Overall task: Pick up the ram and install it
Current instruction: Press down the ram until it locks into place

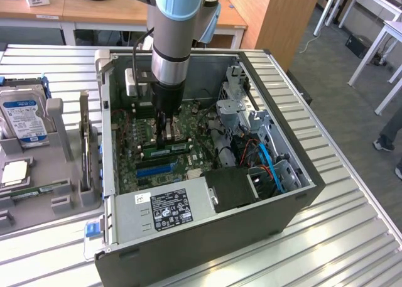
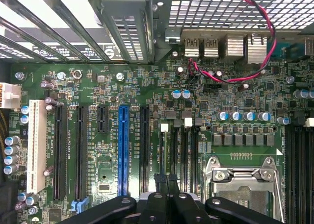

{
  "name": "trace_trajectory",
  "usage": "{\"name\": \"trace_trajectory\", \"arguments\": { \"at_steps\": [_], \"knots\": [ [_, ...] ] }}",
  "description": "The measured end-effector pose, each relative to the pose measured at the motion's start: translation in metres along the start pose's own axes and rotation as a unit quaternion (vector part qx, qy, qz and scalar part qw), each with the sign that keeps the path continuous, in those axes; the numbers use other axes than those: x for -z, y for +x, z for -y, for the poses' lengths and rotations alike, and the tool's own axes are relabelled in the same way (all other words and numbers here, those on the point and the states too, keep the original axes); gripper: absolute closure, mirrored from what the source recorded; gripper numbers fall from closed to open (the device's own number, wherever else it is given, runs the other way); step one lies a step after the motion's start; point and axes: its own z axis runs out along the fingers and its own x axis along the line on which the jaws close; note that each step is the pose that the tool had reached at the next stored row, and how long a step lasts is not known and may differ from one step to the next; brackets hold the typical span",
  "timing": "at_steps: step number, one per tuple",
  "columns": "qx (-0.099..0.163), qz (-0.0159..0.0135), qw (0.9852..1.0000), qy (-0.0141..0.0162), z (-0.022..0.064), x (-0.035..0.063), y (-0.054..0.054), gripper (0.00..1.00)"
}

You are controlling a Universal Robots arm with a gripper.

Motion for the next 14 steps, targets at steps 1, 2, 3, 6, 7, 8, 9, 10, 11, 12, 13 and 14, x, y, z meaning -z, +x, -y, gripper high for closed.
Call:
{"name": "trace_trajectory", "arguments": {
  "at_steps": [1, 2, 3, 6, 7, 8, 9, 10, 11, 12, 13, 14],
  "knots": [
    [0.0, 0.0007, 1.0, 0.0005, 0.0001, 0.0012, 0.0, 0.89],
    [0.0, 0.0008, 1.0, 0.0006, 0.0001, 0.0035, 0.0, 0.89],
    [0.0, 0.0, 1.0, 0.0001, -0.0002, 0.007, 0.0, 0.89],
    [0.0, -0.0002, 1.0, -0.0001, -0.0007, 0.0161, 0.0, 0.89],
    [0.0, -0.0004, 1.0, -0.0002, -0.0008, 0.0184, 0.0, 0.89],
    [0.0, -0.0003, 1.0, -0.0001, -0.0009, 0.02, 0.0, 0.89],
    [0.0, -0.0003, 1.0, -0.0001, -0.001, 0.0217, 0.0, 0.89],
    [0.0, -0.0003, 1.0, -0.0001, -0.001, 0.023, 0.0, 0.89],
    [0.0, -0.0003, 1.0, -0.0001, -0.0011, 0.0243, 0.0, 0.89],
    [0.0, -0.0003, 1.0, -0.0001, -0.0012, 0.0254, 0.0, 0.89],
    [0.0, -0.0003, 1.0, -0.0001, -0.0012, 0.0265, 0.0, 0.89],
    [0.0, -0.0003, 1.0, -0.0002, -0.0012, 0.0275, 0.0, 0.89]
  ]
}}
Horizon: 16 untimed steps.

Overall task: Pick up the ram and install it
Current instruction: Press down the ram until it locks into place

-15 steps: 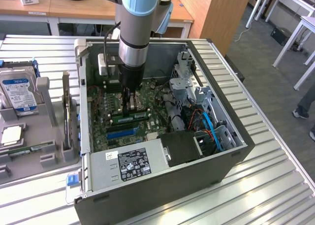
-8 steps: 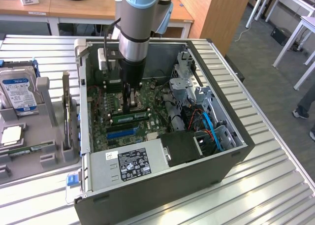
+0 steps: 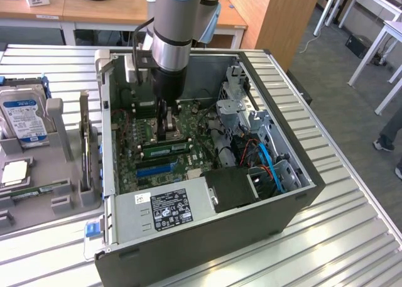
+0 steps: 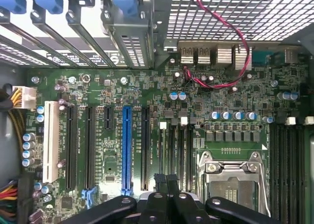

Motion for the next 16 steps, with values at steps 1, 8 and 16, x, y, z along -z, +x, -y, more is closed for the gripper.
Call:
{"name": "trace_trajectory", "arguments": {
  "at_steps": [1, 8, 16],
  "knots": [
    [0.0, 0.0, 1.0, 0.0, 0.0, 0.0006, 0.0, 0.89],
    [0.0, -0.0001, 1.0, 0.0, 0.0007, 0.001, 0.0, 0.89],
    [0.0, 0.0, 1.0, 0.0, 0.0109, 0.0013, 0.0, 0.89]
  ]
}}
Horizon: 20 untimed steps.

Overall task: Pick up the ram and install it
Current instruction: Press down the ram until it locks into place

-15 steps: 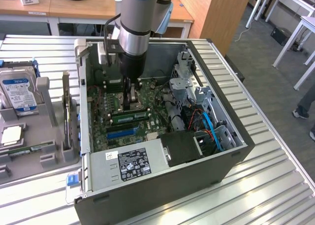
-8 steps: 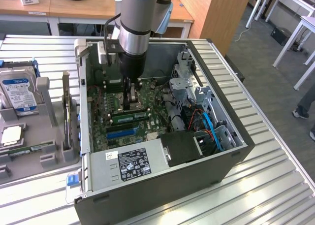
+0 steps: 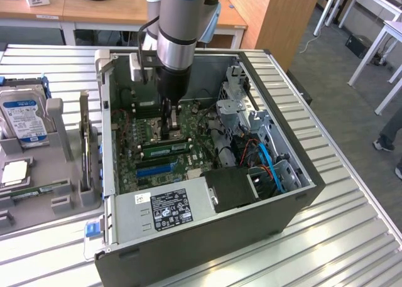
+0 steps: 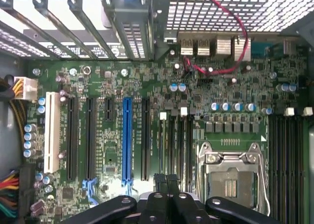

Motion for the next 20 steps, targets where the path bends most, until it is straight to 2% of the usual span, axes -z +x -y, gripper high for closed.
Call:
{"name": "trace_trajectory", "arguments": {
  "at_steps": [10, 20],
  "knots": [
    [0.0, 0.0, 1.0, 0.0, 0.0145, 0.0006, 0.0, 0.89],
    [0.0, 0.0, 1.0, 0.0, 0.0153, 0.0007, 0.0, 0.89]
  ]
}}
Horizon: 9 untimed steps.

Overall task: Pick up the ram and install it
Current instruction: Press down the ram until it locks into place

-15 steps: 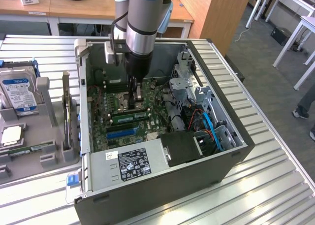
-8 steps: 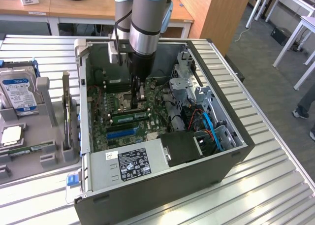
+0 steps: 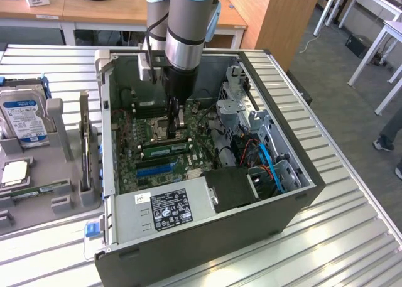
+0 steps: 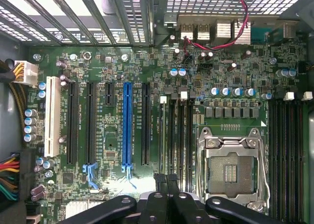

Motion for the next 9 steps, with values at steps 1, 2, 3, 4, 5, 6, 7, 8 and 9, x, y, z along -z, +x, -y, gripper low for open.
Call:
{"name": "trace_trajectory", "arguments": {
  "at_steps": [1, 2, 3, 4, 5, 6, 7, 8, 9],
  "knots": [
    [0.0, 0.0, 1.0, 0.0, 0.0, 0.0, 0.0, 0.89],
    [0.0, 0.0, 1.0, 0.0, 0.0, 0.0, 0.0, 0.89],
    [0.0, 0.0, 1.0, 0.0, 0.0, 0.0, 0.0, 0.89],
    [0.0, 0.0, 1.0, 0.0, 0.0, 0.0, 0.0, 0.89],
    [0.0, 0.0, 1.0, 0.0, 0.0, 0.0, 0.0, 0.89],
    [-0.001, 0.0, 1.0, 0.0, 0.0, 0.0, 0.0, 0.89],
    [-0.002, 0.0001, 1.0, 0.0, 0.0, 0.0, 0.0, 0.89],
    [-0.005, 0.0002, 1.0, 0.0, 0.0, 0.0, 0.0, 0.89],
    [-0.009, 0.0004, 1.0, 0.0001, 0.0, -0.0001, 0.0, 0.89]
  ]
}}
